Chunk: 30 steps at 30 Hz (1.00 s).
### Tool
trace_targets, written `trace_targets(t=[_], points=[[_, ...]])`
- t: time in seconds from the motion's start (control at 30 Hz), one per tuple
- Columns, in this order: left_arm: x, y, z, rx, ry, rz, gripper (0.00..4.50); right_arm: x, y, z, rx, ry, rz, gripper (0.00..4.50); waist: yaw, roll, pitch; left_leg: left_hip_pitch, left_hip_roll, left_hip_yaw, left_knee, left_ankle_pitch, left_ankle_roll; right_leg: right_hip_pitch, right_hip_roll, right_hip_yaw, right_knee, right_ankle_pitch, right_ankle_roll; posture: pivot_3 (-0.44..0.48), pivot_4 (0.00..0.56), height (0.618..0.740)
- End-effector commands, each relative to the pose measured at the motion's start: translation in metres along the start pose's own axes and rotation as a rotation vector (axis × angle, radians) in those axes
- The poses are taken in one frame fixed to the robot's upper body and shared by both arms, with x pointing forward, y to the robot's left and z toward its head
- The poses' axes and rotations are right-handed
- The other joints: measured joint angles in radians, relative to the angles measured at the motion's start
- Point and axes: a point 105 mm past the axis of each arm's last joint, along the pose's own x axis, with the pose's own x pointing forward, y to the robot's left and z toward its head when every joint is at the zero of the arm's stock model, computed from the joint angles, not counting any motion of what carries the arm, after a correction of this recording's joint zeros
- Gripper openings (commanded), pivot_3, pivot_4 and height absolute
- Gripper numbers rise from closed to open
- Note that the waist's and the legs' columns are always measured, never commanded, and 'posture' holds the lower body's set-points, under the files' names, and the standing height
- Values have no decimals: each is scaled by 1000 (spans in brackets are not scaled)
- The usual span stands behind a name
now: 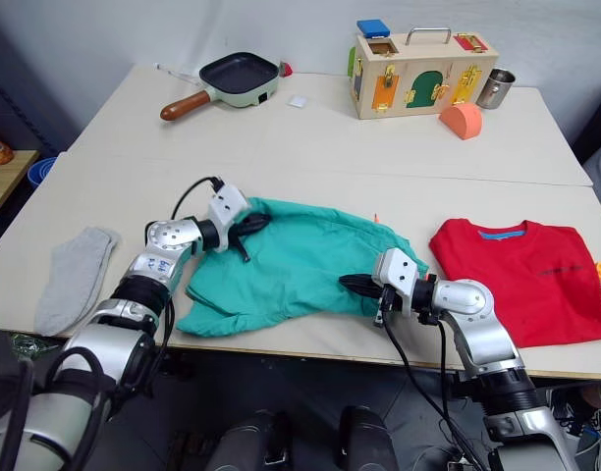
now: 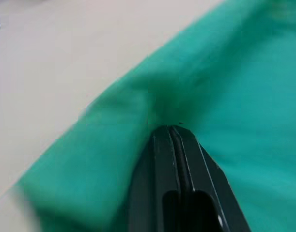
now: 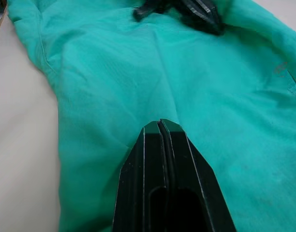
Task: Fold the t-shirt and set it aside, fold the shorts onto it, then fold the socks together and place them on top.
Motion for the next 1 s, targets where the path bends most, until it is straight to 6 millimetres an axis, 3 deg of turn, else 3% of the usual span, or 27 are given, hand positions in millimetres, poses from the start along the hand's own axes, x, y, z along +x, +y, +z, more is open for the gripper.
trace_targets(t=[0.03, 0.1, 0.17, 0.37, 0.57, 0.7, 0.87, 0.93, 1.0], points=[[-8, 33, 16, -76, -89, 181, 45, -6, -1, 11, -28, -29, -5, 0, 1, 0, 0, 0, 0, 0, 0, 0, 0, 0, 0, 0, 0, 0, 0, 0, 150, 740], [-12, 38, 19, -104, -118, 202, 45, -7, 0, 11, -28, -28, -8, 0, 1, 0, 0, 0, 0, 0, 0, 0, 0, 0, 0, 0, 0, 0, 0, 0, 150, 740], [-15, 31, 24, -108, -174, 121, 45, -7, 0, 11, -29, -32, -12, 0, 1, 0, 0, 0, -1, 0, 0, 0, 0, 0, -1, 0, 0, 0, 0, 0, 150, 740], [-45, -21, 32, 11, -282, -249, 45, -14, -5, 9, -47, 1, -46, 0, -1, 0, 0, 0, -1, 0, 0, 0, 0, 0, 5, 0, 0, 0, 0, 0, 150, 740], [-72, -73, -10, 11, -98, -386, 45, -29, -24, 0, -77, 87, -178, 0, -3, 0, 0, 0, 0, 0, 1, 0, 0, 0, 6, 2, 0, 0, 0, 0, 150, 740], [-77, -70, -35, 15, 8, -284, 45, -46, -27, -15, -97, 171, -202, 0, 6, 0, 0, 0, 0, -1, 1, 0, 0, 1, -1, 1, 0, 0, 0, 0, 150, 740], [-83, -57, -44, -46, 27, -181, 45, -67, -45, -30, -111, 236, -321, 0, 2, 1, 0, 3, -1, 0, 0, 0, 0, 2, -4, 1, 0, 0, 0, 0, 150, 740], [-87, -57, -45, -44, 20, -189, 45, -74, -47, -21, -35, 158, -334, 0, 1, 1, -1, 5, -1, 1, -1, 0, 0, 2, -4, 1, 0, 0, 0, 0, 150, 740], [-91, -64, -25, -38, -103, -257, 0, -81, -43, 9, 142, -33, -335, 354, 2, 1, 0, 6, -1, 1, -1, 0, 0, 3, -4, 1, 0, 0, 0, 0, 150, 740]])
